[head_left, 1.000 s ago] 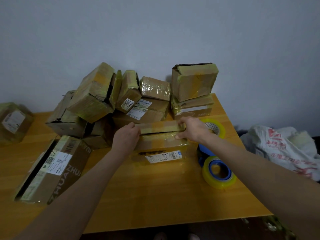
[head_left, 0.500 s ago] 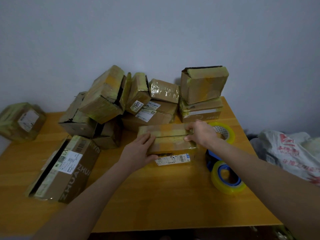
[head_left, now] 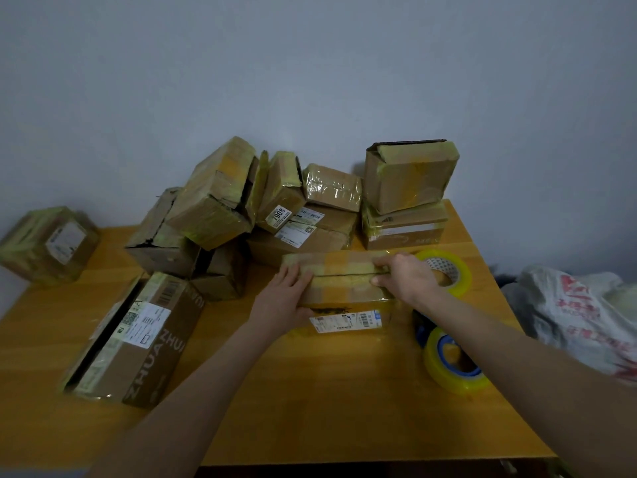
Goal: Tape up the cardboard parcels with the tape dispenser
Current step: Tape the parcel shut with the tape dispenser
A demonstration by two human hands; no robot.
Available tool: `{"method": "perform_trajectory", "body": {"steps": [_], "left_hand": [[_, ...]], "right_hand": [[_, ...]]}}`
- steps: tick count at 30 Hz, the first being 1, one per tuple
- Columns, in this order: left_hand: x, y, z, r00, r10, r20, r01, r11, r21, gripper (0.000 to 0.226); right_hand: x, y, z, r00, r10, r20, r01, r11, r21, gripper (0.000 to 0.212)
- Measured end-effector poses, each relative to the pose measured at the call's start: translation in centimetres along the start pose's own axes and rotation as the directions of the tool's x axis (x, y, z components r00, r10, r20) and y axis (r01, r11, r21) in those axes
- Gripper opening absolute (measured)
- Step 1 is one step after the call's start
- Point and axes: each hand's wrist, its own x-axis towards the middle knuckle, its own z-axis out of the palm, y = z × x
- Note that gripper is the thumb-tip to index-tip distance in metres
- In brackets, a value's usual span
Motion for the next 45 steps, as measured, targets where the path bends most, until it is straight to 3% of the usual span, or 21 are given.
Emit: {"method": "perform_trajectory", "body": {"steps": [6,11,15,21,23,25,27,28,30,32,36,43,45], "left_hand": [[-0.9,-0.5,-0.4,0.999,0.025,0.026,-0.027,0.998,0.059,0.083],[-0.5,1.1,-1.1,0.995,0.073,-0.07,-0.068,0.995,0.069,0.086],[0.0,2.9,-0.7,0.99,0.141,0.013,-0.142,0.983,0.12,0.086],[0.2,3.2,-1.0,0.994,0.097,0.058,-0.102,0.99,0.094,0.086],[0.4,3.5,-1.5,0.995,0.085,0.056,-0.089,0.994,0.07,0.087],[0.2,3.6,-1.6,0.995,0.076,0.062,-0.08,0.995,0.067,0.087],[0.1,3.8,-1.7,0.996,0.071,0.058,-0.076,0.994,0.082,0.087],[0.1,3.9,-1.7,0.996,0.064,0.06,-0.069,0.994,0.079,0.087],[0.2,4.0,-2.0,0.996,0.057,0.071,-0.062,0.995,0.075,0.087],[0.2,4.0,-2.3,0.995,0.058,0.08,-0.063,0.996,0.065,0.086],[0.0,3.4,-2.1,0.995,0.06,0.085,-0.064,0.997,0.051,0.087],[0.3,3.2,-1.9,0.996,0.092,0.022,-0.094,0.991,0.101,0.089],[0.3,3.0,-1.6,0.995,0.099,0.014,-0.099,0.993,0.063,0.092]], "right_hand": [[-0.2,1.1,0.7,0.999,0.029,0.042,-0.033,0.993,0.109,0.049],[-0.1,1.1,1.0,0.999,0.007,0.043,-0.011,0.996,0.093,0.045],[-0.2,0.9,1.0,0.999,0.006,0.048,-0.01,0.997,0.075,0.043],[-0.5,2.2,-0.5,0.993,-0.024,0.114,0.004,0.984,0.177,0.032],[-0.6,3.9,-2.3,0.998,0.037,0.045,-0.046,0.972,0.23,0.029],[-1.1,6.5,-3.5,0.989,0.146,0.034,-0.149,0.976,0.159,0.043],[-2.0,9.2,-3.5,0.961,0.221,0.163,-0.219,0.975,-0.032,0.065],[-2.6,10.4,-2.7,0.931,0.256,0.261,-0.238,0.966,-0.098,0.064],[-4.0,12.0,-0.4,0.863,0.298,0.407,-0.273,0.955,-0.12,0.04],[-4.8,13.2,2.0,0.849,0.312,0.426,-0.307,0.948,-0.084,0.032],[-5.2,14.5,3.8,0.894,0.358,0.271,-0.348,0.934,-0.085,0.021],[-3.9,12.9,2.7,0.914,0.281,0.292,-0.32,0.943,0.094,0.038],[-3.3,12.5,2.7,0.9,0.267,0.345,-0.348,0.917,0.196,0.031]]}}
